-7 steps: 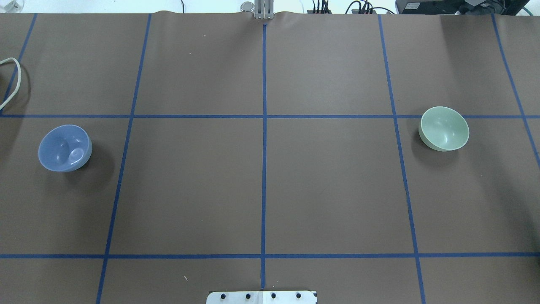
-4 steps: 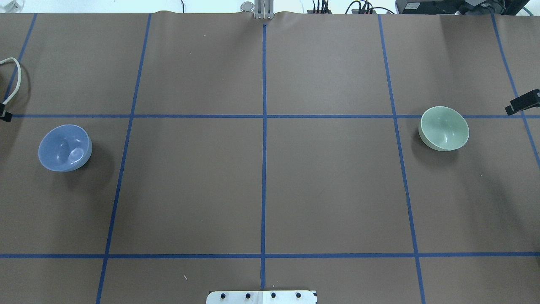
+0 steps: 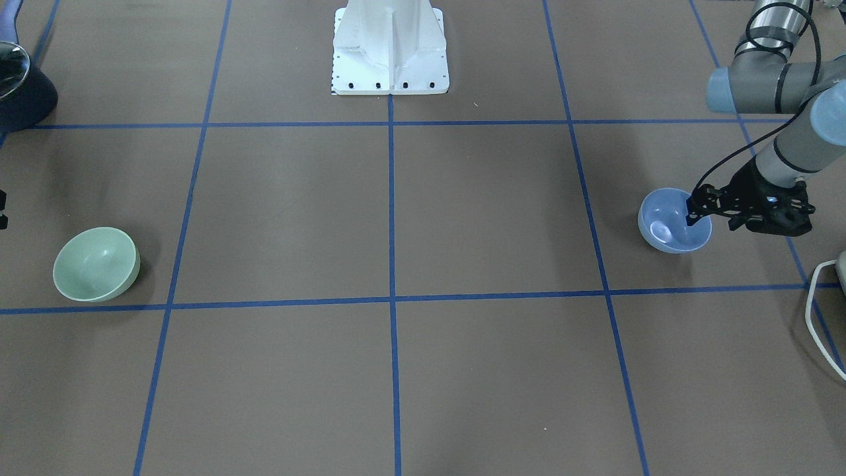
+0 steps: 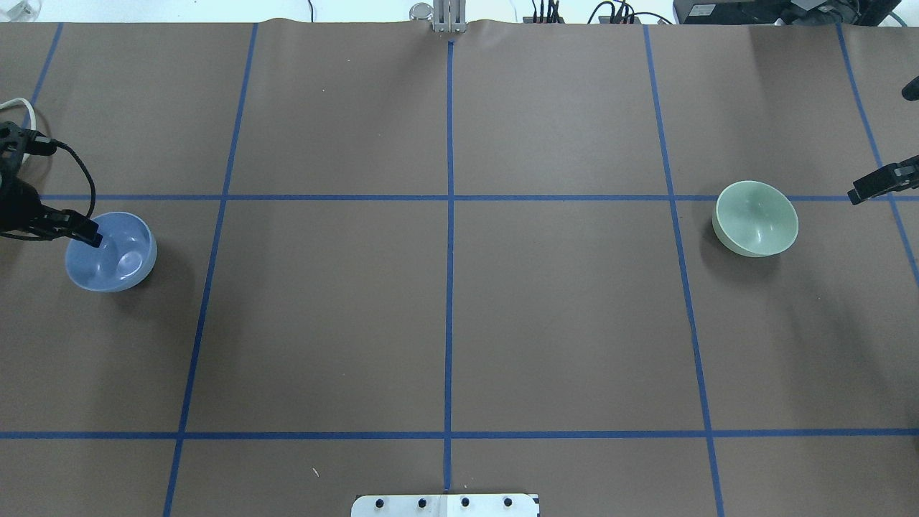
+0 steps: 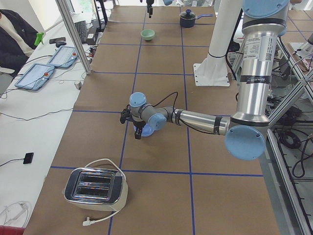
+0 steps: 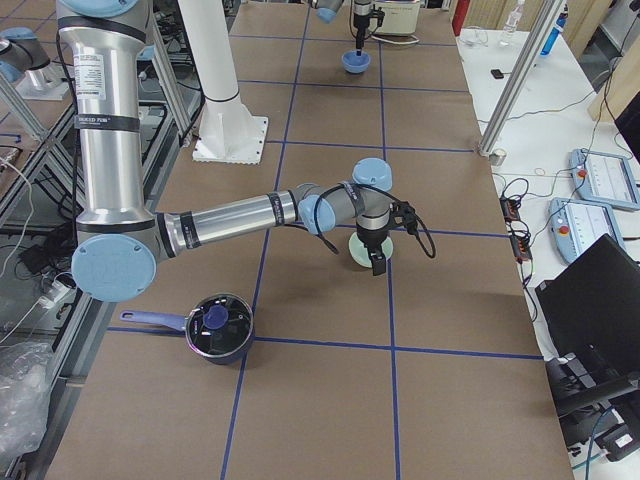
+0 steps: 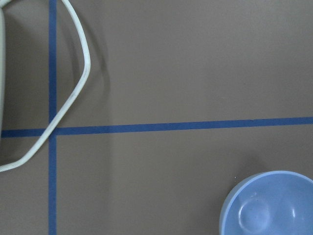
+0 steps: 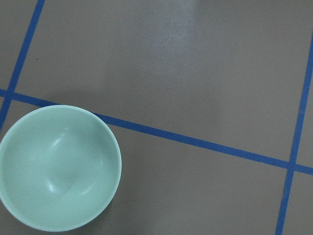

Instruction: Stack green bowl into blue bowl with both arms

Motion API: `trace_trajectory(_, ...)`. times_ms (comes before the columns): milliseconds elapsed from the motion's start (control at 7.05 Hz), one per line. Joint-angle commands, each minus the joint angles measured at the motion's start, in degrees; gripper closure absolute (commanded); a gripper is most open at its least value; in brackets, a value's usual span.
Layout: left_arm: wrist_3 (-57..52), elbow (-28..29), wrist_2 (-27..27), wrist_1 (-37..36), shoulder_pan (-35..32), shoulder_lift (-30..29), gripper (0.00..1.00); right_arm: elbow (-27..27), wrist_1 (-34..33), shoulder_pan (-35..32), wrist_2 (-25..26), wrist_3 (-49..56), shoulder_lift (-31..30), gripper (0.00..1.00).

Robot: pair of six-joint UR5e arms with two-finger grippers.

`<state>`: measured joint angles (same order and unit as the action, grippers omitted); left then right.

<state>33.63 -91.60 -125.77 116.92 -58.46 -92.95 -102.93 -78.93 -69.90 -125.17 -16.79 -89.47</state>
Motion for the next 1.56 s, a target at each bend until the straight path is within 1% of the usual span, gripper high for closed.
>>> trace_trajectory(0,-0.3,2.9,0.9,4.1,1.1,-0.3,0.87,0.0,0.0,0.0,0.1,0.0,0.0,0.00)
trace_trajectory(142,-0.3,2.7,0.3,5.0,1.0,-0.3,1.00,0.0,0.0,0.0,0.0,0.0,0.0,0.00)
trace_trajectory(284,-0.3,1.6,-0.8,4.9,1.1,-0.4,1.00,0.0,0.1,0.1,0.0,0.0,0.0,0.00)
trace_trajectory(426,-0.2,0.5,-5.4,4.6,0.9,-0.7,1.00,0.0,0.1,0.0,0.0,0.0,0.1,0.00)
trace_trajectory(567,0.7,-1.5,-5.7,3.9,0.8,-1.1,1.00,0.0,0.1,0.0,0.0,0.0,0.1,0.00)
trace_trajectory(709,4.1,-3.1,-5.6,2.4,0.8,-2.7,1.00,0.0,0.1,0.0,0.0,0.0,0.1,0.00)
trace_trajectory(851,10.2,-3.7,-5.4,0.3,1.0,-6.7,1.00,0.0,0.1,0.0,-0.1,0.0,0.1,0.00)
trace_trajectory(993,14.0,-3.8,-5.3,-1.7,1.9,-10.9,1.00,0.0,0.1,0.0,-0.1,0.0,0.1,0.00)
trace_trajectory(1135,22.5,-3.8,-2.6,-4.7,6.1,-16.7,1.00,0.0,0.1,0.0,-0.1,0.0,0.1,0.00)
trace_trajectory(1277,28.0,-3.7,2.8,-8.9,12.2,-22.2,1.00,-0.1,0.1,0.0,-0.1,0.0,0.1,0.00)
trace_trajectory(1418,32.1,-3.1,7.5,-15.9,17.8,-29.2,1.00,-0.1,0.1,0.0,-0.1,0.0,0.1,0.00)
